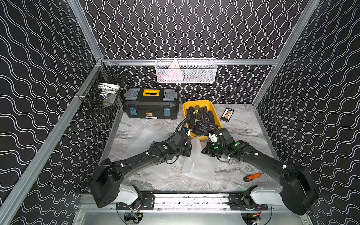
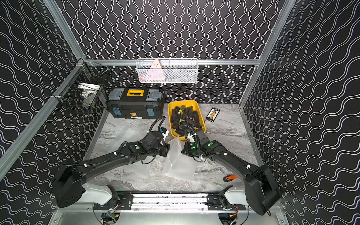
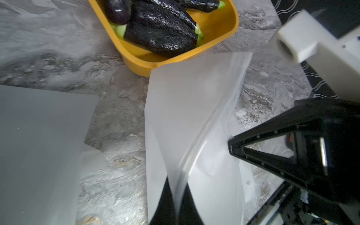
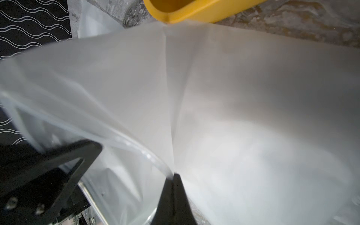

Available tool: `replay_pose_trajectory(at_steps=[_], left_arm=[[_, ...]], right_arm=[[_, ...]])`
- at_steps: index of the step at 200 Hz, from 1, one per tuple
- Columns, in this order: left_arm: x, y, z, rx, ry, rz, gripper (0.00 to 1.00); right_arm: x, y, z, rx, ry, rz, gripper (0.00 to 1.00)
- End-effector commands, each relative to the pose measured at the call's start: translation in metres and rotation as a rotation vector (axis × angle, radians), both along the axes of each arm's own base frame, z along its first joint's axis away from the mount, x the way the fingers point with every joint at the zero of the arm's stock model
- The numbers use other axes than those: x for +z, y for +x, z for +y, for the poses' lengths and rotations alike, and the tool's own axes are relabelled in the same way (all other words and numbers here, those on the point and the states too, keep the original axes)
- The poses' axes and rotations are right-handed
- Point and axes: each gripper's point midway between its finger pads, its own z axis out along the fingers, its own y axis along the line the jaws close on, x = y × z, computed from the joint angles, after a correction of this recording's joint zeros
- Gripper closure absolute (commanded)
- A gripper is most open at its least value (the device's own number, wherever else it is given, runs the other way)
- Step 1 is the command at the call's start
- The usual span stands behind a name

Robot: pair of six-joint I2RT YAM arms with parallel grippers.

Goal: Place the eggplant in a zip-top bag and seal the zipper
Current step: Open the zipper of the food storage bag at the center of the board.

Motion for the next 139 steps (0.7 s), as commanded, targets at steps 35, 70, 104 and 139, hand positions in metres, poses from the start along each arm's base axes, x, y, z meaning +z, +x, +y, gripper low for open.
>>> replay_pose_trajectory(at_steps=[35, 70, 104, 139], left_arm=[[-0.029, -0.011, 0.02, 0.098, 0.141, 0.04, 1.0], [-0.028, -0.009, 0.013, 0.088, 0.13, 0.042, 1.0], [-0.031, -0.011, 0.005, 0.062, 0.101, 0.062, 1.0], [-0.032, -0.013, -0.006, 0.038, 0.015, 0.103, 1.0]], right_arm=[[0.006, 0.012, 0.018, 0.02, 0.047, -0.006, 0.63], [0.022, 0.01, 0.033, 0.061, 0.086, -0.035, 0.55], [0.03, 0.003, 0.05, 0.1, 0.131, -0.058, 0.5], [0.01, 0.0, 0.059, 0.111, 0.106, -0.022, 0.55]])
